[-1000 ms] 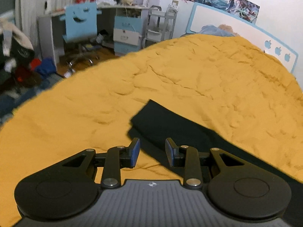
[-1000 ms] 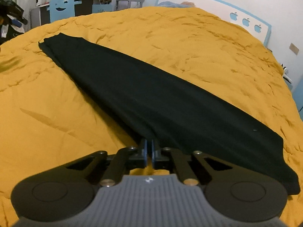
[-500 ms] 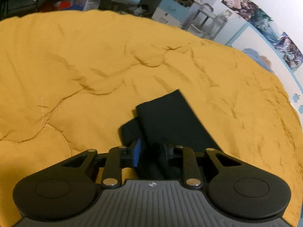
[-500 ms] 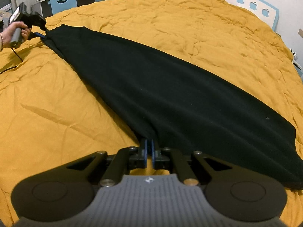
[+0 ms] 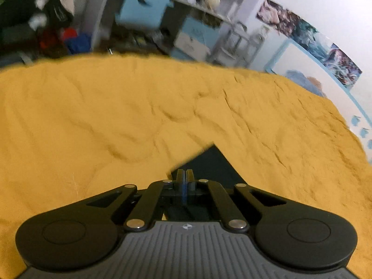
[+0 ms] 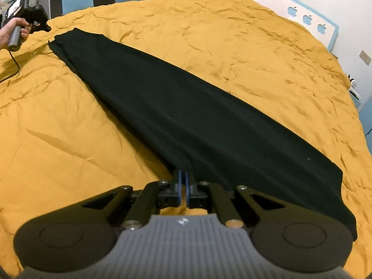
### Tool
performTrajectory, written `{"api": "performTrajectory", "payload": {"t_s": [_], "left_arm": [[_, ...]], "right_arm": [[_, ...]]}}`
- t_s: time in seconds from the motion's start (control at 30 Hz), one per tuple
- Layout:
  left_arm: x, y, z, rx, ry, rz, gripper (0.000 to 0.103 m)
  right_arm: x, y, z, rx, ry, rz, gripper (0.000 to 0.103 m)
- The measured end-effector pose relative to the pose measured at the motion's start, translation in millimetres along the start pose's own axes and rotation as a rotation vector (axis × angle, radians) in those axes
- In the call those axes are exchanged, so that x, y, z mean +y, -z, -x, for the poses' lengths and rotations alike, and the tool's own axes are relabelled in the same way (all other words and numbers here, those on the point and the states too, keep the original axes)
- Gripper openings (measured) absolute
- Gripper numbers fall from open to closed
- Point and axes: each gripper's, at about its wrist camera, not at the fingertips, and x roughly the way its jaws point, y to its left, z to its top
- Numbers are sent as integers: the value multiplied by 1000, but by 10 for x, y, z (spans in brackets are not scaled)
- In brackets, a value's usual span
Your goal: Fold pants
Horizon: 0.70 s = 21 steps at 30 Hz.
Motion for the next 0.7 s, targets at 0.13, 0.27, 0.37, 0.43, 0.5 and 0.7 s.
{"api": "performTrajectory", "payload": {"t_s": [0.13, 0.27, 0.37, 0.43, 0.5, 0.7], "left_arm": [[-11, 134, -175, 53, -8, 29, 9], [-29, 191, -330, 68, -11, 78, 19], [-27, 200, -384, 60, -30, 94, 19], [-5, 201, -390, 55, -37, 94, 20], [16, 220, -398, 54, -42, 95, 22], [8, 244, -441, 44, -38, 98, 18]], "right_arm": [[-60, 40, -69, 16, -19, -52, 0], [8, 24, -34, -5, -34, -31, 4], [68, 12, -40, -10, -48, -19, 18], [143, 9, -61, -14, -46, 25, 22], [229, 1, -97, -20, -43, 76, 25], [377, 27, -198, -13, 30, 177, 25]]}}
